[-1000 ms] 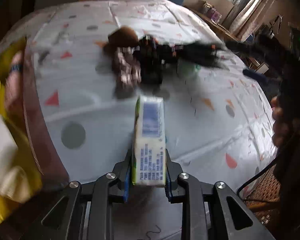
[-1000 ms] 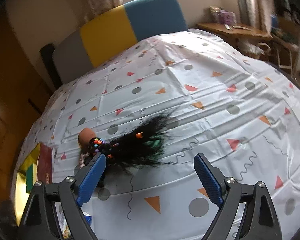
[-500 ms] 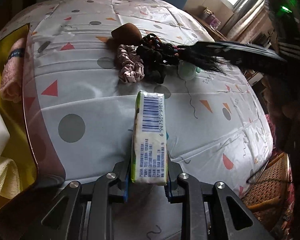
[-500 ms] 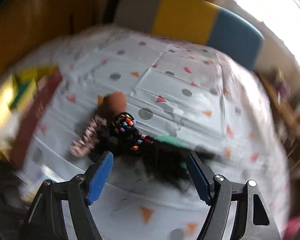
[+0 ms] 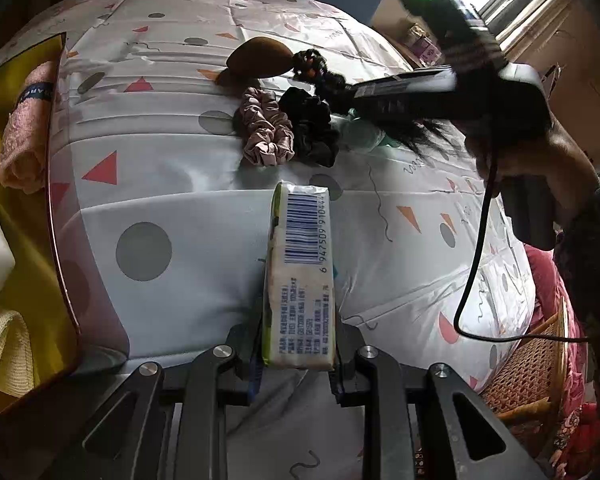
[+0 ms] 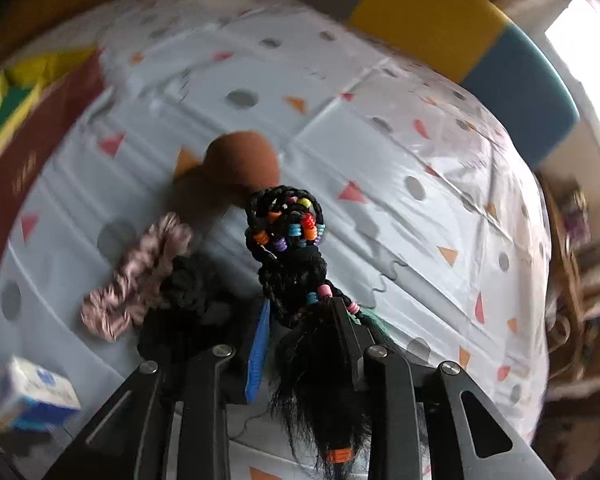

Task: Organize soft objects
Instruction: 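Hold the soap bar with the left tool while the right tool grasps the black braided hair extension, then lift the braided hair extension with the right tool while the left tool holds the soap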

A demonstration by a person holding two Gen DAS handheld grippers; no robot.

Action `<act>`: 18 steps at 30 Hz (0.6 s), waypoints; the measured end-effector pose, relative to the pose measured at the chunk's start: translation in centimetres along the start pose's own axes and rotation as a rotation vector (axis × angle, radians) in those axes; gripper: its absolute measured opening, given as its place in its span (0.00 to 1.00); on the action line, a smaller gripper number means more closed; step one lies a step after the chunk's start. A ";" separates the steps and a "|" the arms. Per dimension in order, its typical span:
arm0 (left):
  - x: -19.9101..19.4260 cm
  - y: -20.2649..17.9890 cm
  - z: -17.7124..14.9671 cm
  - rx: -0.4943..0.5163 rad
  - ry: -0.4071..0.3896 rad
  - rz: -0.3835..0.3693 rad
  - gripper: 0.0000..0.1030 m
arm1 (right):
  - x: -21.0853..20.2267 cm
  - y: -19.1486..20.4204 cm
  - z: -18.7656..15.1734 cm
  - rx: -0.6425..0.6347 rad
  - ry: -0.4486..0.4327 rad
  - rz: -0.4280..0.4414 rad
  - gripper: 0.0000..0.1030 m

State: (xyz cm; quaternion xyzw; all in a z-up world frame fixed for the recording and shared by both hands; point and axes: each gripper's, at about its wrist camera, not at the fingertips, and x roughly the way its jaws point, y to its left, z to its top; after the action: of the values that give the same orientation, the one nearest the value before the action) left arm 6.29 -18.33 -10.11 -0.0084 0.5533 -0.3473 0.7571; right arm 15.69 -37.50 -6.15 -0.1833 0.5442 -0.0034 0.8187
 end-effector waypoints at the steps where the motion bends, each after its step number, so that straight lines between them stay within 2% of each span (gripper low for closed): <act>1: 0.0 0.0 0.0 0.002 -0.001 0.003 0.24 | -0.5 -1.1 -0.1 0.060 -0.014 0.019 0.27; 4: 0.2 -0.3 0.1 0.002 -0.004 0.007 0.24 | -1.8 -3.7 -0.4 0.197 -0.045 0.079 0.26; 7: 0.2 -0.5 0.1 0.007 -0.007 0.013 0.24 | -3.4 -5.8 -1.1 0.283 -0.072 0.083 0.09; 12: 0.4 -0.8 -0.1 0.010 -0.011 0.019 0.24 | -5.8 -8.3 -3.6 0.380 -0.087 0.078 0.09; 18: 0.2 -1.0 -0.3 0.017 -0.014 0.030 0.24 | -5.4 -8.5 -6.5 0.426 -0.052 0.088 0.10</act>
State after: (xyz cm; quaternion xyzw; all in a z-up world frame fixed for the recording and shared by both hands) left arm 5.60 -19.09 -10.02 0.0037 0.5451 -0.3405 0.7661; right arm 9.34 -46.27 -0.95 0.0179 0.5175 -0.0780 0.8519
